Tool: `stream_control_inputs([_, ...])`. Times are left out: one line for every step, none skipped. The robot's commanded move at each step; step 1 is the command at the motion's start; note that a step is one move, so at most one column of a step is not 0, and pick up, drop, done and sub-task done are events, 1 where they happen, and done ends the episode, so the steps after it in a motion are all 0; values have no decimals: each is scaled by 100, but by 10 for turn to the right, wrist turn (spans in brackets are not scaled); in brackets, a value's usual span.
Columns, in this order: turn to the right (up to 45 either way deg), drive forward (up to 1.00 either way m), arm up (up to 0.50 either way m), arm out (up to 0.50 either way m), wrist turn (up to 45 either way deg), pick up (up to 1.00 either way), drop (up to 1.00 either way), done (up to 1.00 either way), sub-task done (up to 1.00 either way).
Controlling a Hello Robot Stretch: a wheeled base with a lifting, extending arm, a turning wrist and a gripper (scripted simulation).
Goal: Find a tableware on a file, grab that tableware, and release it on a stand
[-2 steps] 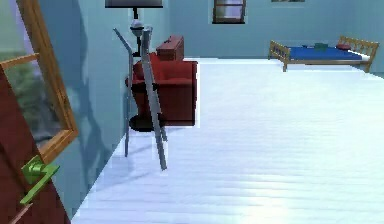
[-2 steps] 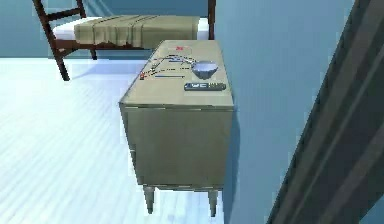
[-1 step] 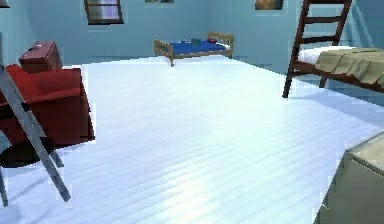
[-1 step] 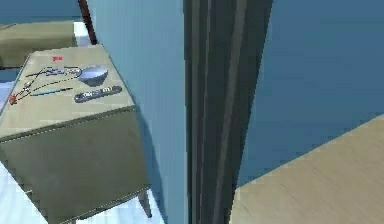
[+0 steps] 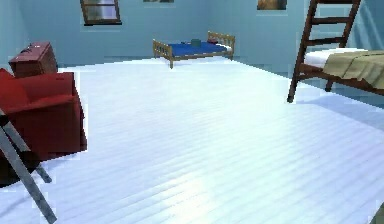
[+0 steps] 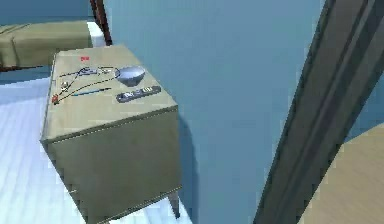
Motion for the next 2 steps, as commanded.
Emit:
stream_control_inputs([-420,0,0,0,0,0,0,0,0])
stream_control_inputs([0,25,0,0,0,0,0,0,0])
